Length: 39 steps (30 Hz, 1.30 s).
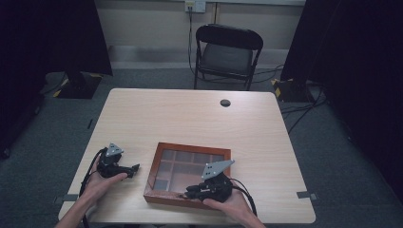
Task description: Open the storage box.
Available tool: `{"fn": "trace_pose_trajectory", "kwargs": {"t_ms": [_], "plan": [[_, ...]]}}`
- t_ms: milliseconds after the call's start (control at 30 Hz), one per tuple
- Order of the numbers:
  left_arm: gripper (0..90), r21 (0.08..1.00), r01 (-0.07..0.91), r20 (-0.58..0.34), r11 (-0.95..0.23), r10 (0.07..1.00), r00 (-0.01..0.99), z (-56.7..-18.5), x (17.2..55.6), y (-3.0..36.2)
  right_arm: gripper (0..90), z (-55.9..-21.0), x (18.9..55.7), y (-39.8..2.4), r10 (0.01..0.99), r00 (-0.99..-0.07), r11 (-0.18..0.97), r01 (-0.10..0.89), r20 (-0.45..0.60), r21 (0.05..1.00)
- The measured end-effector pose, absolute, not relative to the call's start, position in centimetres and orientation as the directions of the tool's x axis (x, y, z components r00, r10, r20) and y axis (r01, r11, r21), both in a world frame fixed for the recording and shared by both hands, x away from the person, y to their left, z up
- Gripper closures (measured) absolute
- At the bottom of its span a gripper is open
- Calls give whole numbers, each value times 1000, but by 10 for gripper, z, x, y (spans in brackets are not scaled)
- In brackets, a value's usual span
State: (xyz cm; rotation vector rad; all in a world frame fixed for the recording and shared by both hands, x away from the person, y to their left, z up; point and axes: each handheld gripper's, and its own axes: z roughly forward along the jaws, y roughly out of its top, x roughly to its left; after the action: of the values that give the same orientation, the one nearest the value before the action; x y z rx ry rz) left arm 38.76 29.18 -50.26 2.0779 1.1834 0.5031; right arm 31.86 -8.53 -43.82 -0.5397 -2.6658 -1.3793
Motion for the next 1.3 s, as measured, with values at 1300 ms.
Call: {"fn": "trace_pose_trajectory", "kwargs": {"t_ms": [1300], "plan": [[177, 795, 465, -32, -388, 740, 672, -477, 367, 264, 830, -423, 323, -104, 217, -952, 567, 304, 217, 765]]}}
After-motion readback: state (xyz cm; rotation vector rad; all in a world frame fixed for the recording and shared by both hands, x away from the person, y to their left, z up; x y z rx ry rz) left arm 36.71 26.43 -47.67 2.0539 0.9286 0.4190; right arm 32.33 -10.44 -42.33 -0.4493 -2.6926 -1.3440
